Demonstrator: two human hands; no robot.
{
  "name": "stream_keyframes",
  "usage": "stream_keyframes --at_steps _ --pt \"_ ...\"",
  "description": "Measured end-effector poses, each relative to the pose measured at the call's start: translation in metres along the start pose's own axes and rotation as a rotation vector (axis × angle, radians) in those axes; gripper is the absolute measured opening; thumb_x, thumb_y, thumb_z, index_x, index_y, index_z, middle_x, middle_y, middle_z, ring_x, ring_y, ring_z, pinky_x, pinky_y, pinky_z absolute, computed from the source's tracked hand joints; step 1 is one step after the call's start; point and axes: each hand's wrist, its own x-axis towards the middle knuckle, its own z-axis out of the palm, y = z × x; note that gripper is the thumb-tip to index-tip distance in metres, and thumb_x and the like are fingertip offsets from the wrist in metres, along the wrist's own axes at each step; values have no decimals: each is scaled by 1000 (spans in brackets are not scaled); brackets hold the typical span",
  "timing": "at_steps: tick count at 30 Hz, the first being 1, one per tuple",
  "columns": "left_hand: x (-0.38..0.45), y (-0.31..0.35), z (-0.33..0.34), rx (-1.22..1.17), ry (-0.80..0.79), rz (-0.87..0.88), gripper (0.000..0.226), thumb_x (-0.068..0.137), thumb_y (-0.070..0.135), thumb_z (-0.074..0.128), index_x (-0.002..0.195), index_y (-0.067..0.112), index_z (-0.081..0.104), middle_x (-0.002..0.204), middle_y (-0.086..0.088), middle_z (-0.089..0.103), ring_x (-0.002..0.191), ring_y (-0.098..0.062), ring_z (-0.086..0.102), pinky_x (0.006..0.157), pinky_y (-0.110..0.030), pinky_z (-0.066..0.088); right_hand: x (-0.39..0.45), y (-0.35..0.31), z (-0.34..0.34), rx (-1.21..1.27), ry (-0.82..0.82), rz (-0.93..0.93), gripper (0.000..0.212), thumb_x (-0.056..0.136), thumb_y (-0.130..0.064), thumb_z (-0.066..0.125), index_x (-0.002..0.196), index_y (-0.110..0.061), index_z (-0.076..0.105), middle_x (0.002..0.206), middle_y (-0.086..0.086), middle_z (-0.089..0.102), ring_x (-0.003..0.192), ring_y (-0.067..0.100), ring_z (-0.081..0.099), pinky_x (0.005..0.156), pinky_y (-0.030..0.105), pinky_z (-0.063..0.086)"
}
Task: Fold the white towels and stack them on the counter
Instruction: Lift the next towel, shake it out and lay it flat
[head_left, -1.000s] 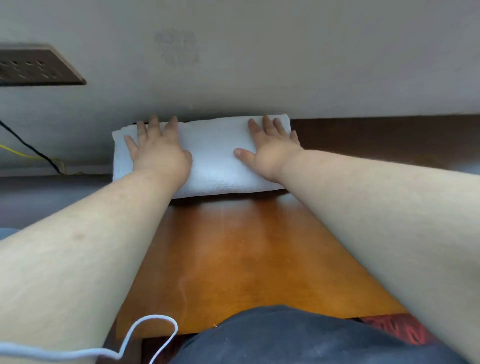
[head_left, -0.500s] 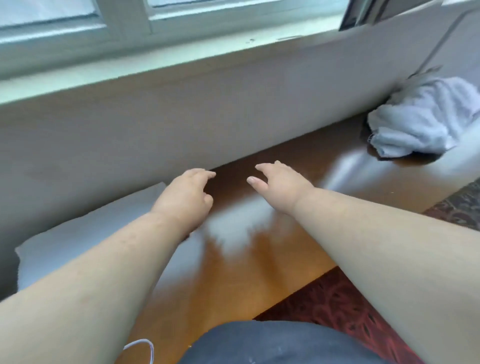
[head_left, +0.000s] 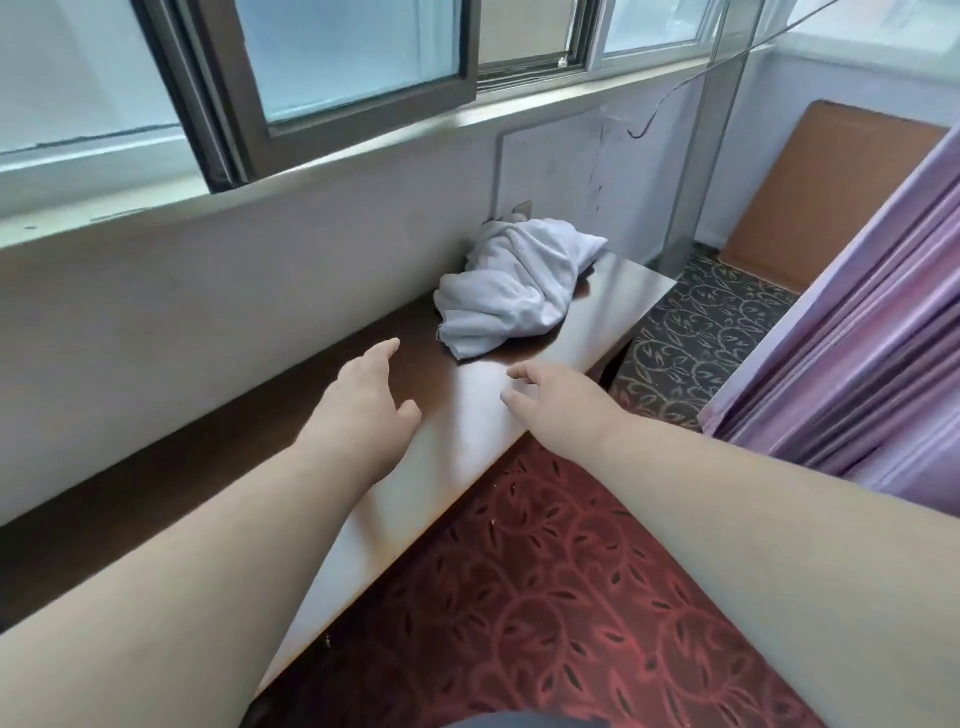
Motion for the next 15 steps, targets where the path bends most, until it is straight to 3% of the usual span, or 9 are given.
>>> stream_keyframes --at_steps 4,7,15 --pt "7 42 29 -18 -25 37 71 85 36 55 147 41 21 137 0 45 109 -23 55 88 -41 48 -7 43 -34 11 118 32 51 94 -44 56 141 -27 51 141 -1 53 127 19 51 105 31 39" --pt "21 64 46 -3 -42 46 74 83 37 56 148 40 23 140 -1 43 115 -26 53 92 -44 48 -3 66 -49 14 143 71 51 93 -41 56 141 -27 51 144 1 50 134 21 45 112 39 36" --pt "80 93 94 -22 -87 62 75 81 37 57 150 35 25 148 -2 38 126 -28 48 98 -45 46 40 115 -52 -108 146 3 55 92 -34 61 143 -18 49 144 3 49 138 20 38 117 34 27"
